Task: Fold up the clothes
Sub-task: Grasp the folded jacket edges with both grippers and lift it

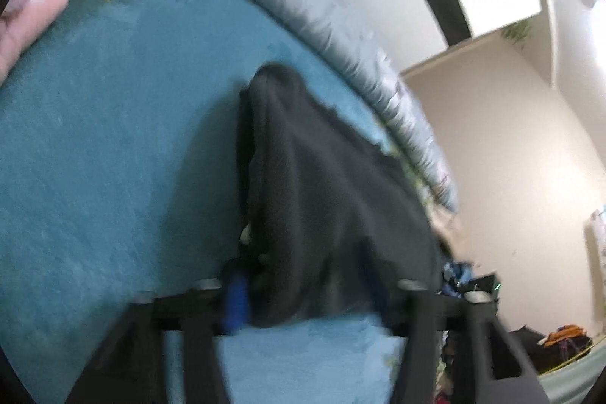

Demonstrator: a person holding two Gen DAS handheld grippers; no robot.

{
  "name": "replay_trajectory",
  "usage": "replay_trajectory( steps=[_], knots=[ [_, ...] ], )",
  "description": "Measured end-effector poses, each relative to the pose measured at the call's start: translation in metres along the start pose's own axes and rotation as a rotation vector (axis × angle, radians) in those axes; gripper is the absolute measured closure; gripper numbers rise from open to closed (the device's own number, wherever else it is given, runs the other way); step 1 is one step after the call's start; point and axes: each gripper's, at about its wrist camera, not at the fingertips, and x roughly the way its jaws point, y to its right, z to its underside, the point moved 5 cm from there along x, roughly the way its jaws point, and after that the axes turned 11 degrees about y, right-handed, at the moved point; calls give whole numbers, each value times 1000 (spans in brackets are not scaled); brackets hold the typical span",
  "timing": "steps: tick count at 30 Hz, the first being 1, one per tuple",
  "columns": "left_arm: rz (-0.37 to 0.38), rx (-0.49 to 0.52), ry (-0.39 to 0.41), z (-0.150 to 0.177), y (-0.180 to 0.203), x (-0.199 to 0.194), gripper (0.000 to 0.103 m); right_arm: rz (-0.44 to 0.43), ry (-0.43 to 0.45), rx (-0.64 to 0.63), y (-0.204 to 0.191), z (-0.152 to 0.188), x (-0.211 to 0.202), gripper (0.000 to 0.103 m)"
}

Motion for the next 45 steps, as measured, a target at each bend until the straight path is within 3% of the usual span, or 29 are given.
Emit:
replay_trajectory(
  steps=[1, 2, 3, 5, 9, 14, 16, 19, 23, 26, 31, 32, 33, 36, 39, 45],
  knots=[
    [13, -19, 21, -3, 0, -2, 7, -9, 17, 19, 2, -1, -4, 46],
    [24, -41, 32, -4, -1, -5, 0, -31, 38, 59, 5, -2, -8, 37],
    [32, -62, 35, -5, -2, -5, 0, -47, 38, 84, 7, 0, -9, 30],
    [23, -91, 1, -2, -3, 3, 0, -58, 4, 117, 10, 6, -4, 29],
    [-93, -27, -37, 4, -6, 26, 0, -13, -57, 110, 7, 20, 16, 17],
    [-126, -14, -87, 7, 1, 60, 0, -3, -81, 87, -14, 22, 52, 15],
    [-130, -3, -121, 8, 8, 75, 0, 18, -85, 78, -19, 24, 66, 6],
    [-151, -25, -132, 3, 7, 84, 0, 4, -40, 84, -28, 19, 82, 6],
    [-98, -98, -132, -2, 0, 79, 0, -45, 4, 112, -32, 16, 94, 6],
    [-76, -95, -146, -2, 1, 78, 0, -53, 24, 114, -32, 15, 96, 7],
    [-133, -54, -109, 1, 10, 80, 1, -35, 32, 122, -31, 16, 96, 28],
    [-142, -51, -101, 2, 11, 79, 4, -30, 30, 120, -32, 16, 97, 33],
    [-153, -54, -93, 2, 10, 77, 14, -25, 28, 117, -34, 16, 97, 42],
    [-185, -67, -72, 2, 9, 73, 34, -26, 23, 82, -45, 15, 95, 48],
    [-171, -86, -68, 3, 11, 66, 48, -46, 21, 59, -60, 16, 89, 52],
    [-120, -44, -73, 17, 33, 38, 55, -86, 9, -6, -88, 30, 50, 54]
  ],
)
